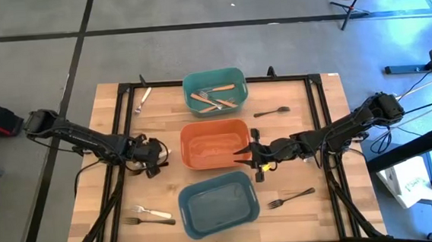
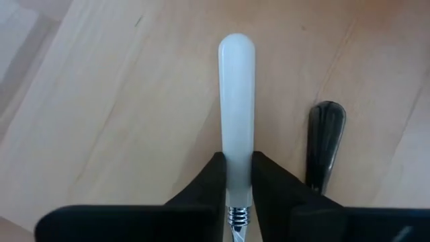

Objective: Sort silverware by color (type)
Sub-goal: Put the white fork into the orange bin

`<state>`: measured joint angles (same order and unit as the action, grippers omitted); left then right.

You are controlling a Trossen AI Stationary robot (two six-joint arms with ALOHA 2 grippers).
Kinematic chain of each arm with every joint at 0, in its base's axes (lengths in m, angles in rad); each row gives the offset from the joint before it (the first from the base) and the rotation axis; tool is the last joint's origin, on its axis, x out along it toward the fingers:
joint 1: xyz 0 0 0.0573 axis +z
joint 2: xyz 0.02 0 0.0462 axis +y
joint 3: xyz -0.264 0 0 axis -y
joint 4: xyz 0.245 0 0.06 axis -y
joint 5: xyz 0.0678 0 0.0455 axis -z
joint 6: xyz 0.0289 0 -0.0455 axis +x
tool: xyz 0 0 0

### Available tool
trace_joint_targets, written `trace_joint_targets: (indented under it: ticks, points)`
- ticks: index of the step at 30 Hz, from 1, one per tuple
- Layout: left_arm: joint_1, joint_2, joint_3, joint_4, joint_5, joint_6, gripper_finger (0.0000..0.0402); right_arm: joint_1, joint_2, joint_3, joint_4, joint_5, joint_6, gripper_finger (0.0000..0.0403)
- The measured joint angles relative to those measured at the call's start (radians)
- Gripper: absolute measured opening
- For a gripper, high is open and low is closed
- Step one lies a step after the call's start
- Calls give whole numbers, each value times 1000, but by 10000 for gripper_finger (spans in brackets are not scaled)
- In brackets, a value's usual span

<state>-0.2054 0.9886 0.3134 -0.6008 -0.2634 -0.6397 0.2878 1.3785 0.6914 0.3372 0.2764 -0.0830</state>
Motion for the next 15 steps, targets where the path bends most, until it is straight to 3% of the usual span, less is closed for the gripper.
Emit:
trace_joint_targets:
  ticks: [9, 15]
  points:
    - [0, 0, 66, -13, -49, 48, 50, 0, 0, 0, -2, 0, 0, 101]
    - [0, -1, 148, -19, -134, 42, 51, 0, 0, 0, -4, 0, 0, 101]
